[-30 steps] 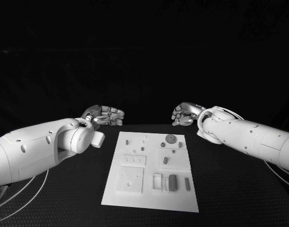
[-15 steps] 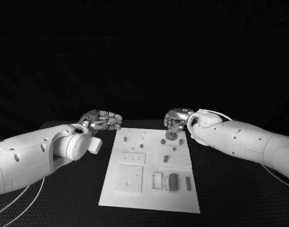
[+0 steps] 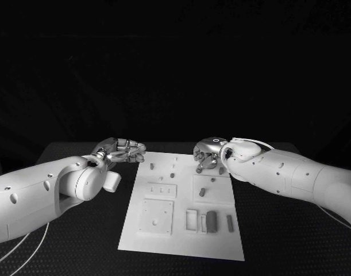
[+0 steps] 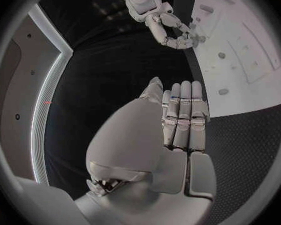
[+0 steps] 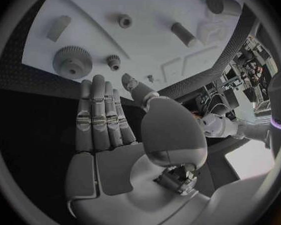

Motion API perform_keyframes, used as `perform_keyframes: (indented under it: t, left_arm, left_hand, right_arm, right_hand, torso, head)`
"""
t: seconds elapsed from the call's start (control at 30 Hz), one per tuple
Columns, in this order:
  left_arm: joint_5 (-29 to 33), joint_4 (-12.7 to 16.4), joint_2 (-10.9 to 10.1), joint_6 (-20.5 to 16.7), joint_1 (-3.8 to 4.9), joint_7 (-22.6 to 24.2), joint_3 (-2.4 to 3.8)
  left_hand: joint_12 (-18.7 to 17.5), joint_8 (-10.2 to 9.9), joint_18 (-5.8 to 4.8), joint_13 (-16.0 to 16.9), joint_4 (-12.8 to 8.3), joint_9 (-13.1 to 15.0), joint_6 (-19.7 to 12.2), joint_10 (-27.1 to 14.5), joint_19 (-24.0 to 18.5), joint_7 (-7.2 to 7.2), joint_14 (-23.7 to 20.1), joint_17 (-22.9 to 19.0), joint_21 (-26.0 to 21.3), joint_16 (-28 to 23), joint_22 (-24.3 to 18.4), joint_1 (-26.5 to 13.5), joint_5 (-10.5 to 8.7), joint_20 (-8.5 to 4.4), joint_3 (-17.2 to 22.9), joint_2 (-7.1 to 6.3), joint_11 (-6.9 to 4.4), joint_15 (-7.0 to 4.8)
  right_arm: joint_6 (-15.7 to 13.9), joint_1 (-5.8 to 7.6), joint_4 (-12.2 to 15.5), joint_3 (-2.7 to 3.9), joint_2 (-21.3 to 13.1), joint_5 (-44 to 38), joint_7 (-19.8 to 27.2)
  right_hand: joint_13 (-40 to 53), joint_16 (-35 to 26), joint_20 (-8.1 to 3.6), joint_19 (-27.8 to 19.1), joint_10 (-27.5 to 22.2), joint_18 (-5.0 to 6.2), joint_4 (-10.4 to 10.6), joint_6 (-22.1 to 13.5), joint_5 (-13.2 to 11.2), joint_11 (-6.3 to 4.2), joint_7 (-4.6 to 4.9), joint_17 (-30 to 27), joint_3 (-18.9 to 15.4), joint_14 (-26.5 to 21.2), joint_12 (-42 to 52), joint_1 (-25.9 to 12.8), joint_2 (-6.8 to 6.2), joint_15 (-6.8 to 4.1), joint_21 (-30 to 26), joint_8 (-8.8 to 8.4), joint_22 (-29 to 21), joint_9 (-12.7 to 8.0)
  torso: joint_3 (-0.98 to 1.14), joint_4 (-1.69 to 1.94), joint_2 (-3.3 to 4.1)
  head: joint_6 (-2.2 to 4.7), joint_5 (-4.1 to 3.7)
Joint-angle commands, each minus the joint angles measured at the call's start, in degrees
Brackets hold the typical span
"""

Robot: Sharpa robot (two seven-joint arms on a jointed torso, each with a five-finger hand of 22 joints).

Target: Assemble the parts on the task board

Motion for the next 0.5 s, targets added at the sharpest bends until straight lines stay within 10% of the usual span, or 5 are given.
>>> perform_keyframes:
  t: [0.03,0.5]
  left_arm:
    - [-0.2,0.0,0.2,1.2,0.02,0.7,0.06]
    - [-0.2,-0.2,0.2,1.6,-0.01,0.5,0.06]
  left_hand:
    - [-0.3,-0.3,-0.13,-0.1,-0.1,-0.1,0.3,0.4,0.3,0.18,0.2,0.1,-0.4,-0.3,-0.1,-0.5,0.10,-0.20,-0.3,0.02,-0.01,0.27]
    - [-0.6,-0.6,-0.19,-0.1,-0.1,-0.2,0.3,0.4,0.3,0.24,0.2,0.3,-0.5,-0.6,-0.2,-0.9,0.10,-0.21,-0.5,0.12,0.04,0.32]
  right_arm:
    - [1.7,0.00,0.2,0.01,-0.1,-2.9,-0.5]
    - [2.4,-0.20,0.1,0.00,-0.1,-4.2,-0.9]
  right_hand:
    - [0.1,0.4,0.06,0.3,0.3,1.17,0.1,0.5,0.3,-0.02,0.00,0.1,-0.3,0.5,-0.4,-0.1,-0.54,0.10,0.4,-0.30,1.4,0.1]
    - [-0.2,0.2,0.05,0.2,-0.5,1.17,0.1,0.0,0.4,0.34,0.22,0.8,-0.3,0.4,-1.6,-0.5,-1.20,0.30,0.8,-1.18,1.4,0.0]
  torso:
    - [-0.17,0.16,0.58]
    - [-0.11,0.28,1.29]
  head:
    - [0.18,-0.24]
    - [0.35,-0.33]
